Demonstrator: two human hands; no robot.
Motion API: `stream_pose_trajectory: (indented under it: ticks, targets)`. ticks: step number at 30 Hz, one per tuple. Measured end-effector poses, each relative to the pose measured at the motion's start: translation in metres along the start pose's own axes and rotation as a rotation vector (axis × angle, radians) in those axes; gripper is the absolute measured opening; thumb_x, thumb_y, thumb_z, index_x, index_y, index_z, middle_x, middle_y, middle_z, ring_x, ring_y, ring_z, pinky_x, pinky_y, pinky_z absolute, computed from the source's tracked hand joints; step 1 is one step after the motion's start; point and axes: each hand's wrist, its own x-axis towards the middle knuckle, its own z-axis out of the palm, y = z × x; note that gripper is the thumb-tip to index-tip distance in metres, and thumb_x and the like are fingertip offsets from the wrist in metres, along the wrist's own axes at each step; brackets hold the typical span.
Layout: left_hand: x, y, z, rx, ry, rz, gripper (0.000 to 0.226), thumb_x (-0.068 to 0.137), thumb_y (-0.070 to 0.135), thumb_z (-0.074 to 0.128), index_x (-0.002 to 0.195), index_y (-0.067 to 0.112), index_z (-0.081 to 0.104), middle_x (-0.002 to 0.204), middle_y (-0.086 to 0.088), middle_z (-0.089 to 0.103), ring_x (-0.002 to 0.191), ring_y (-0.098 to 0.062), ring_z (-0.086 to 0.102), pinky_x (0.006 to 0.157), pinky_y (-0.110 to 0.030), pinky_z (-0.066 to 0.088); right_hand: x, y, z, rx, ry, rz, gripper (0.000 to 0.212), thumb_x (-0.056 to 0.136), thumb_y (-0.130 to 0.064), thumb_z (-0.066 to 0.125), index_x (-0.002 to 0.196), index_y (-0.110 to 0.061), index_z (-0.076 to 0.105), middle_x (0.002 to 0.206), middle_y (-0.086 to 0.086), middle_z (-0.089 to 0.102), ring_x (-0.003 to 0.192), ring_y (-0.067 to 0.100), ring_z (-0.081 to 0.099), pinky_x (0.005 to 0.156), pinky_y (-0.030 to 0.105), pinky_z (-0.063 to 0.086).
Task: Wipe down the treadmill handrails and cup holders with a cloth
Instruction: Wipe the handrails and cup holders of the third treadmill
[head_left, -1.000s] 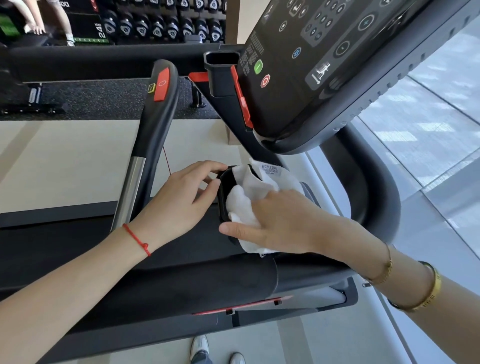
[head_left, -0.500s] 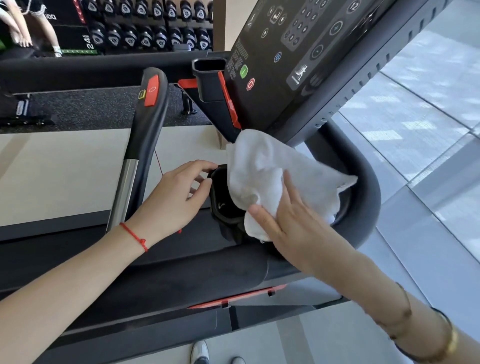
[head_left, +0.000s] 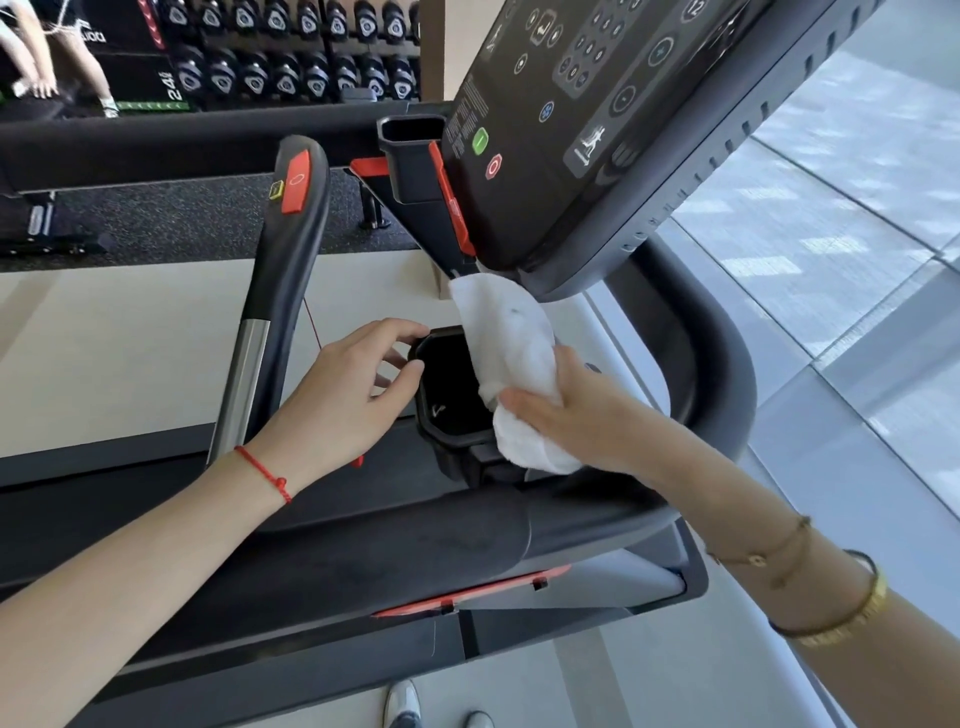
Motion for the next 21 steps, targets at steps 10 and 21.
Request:
stream_pose_trajectory:
  ticks: [10, 21]
  targets:
    - [0.002, -0.001, 0.002, -0.007, 0.01, -0.013, 0.026, 0.097, 0.025, 0.052, 0.122, 0.027, 0.059, 0.116, 0.015, 0.06, 0.102, 0.009, 0.054, 0.069, -0.001, 0.041, 0.027, -0.011, -0.01, 0.158, -0.027, 0.03, 0.057, 0.09, -0.042, 0.061, 0.128, -0.006, 0.039, 0.121, 0.01, 0.056, 0.11, 0.027, 0.056, 0.097, 0.045, 0.046]
    - [0.002, 0.005, 0.001, 0.022, 0.009, -0.03, 0.027, 0.097, 0.022, 0.052, 0.122, 0.028, 0.06, 0.113, 0.022, 0.059, 0.102, 0.009, 0.054, 0.071, 0.001, 0.04, 0.033, -0.009, -0.01, 0.076, -0.023, -0.027, 0.047, 0.094, -0.038, 0.057, 0.129, -0.008, 0.048, 0.121, 0.007, 0.059, 0.112, 0.024, 0.056, 0.092, 0.024, 0.046]
